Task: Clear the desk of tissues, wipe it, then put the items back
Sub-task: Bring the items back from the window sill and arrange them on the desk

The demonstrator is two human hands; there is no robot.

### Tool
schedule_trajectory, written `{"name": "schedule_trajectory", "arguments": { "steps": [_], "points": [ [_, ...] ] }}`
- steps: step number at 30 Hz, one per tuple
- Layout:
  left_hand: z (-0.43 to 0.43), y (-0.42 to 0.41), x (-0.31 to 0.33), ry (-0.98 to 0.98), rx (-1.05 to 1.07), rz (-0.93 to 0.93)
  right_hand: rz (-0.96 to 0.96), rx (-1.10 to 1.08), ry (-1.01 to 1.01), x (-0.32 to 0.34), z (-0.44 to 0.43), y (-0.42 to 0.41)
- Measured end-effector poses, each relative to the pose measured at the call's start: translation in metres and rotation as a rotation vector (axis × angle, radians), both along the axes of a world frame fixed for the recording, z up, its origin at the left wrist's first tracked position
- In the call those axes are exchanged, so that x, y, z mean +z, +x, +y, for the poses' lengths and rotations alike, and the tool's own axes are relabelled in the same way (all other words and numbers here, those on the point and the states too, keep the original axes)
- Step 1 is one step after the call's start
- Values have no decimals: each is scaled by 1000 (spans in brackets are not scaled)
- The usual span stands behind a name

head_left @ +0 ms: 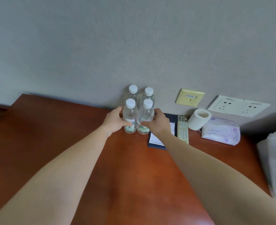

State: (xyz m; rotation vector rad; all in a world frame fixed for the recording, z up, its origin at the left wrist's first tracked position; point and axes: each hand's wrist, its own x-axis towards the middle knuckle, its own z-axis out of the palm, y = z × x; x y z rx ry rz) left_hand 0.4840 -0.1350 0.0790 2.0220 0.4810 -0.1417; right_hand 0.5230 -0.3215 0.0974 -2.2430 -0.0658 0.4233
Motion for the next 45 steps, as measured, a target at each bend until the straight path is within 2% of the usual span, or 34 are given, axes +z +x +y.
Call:
{"name": "schedule_trajectory", "arguments": {
  "steps": [11, 23, 33, 45],
  "points": [
    [-2, 15, -10, -69, 28, -33, -24, -19, 23, -18, 6, 9],
    [-10, 7, -10, -81, 55, -49, -4, -73, 114, -25, 8, 1],
    [-9, 11, -14, -67, 36, -70, -11, -93, 113, -29, 11, 1],
    [-2, 13, -19, -65, 16, -82, -99, -170, 147, -39, 16, -4]
  ]
}}
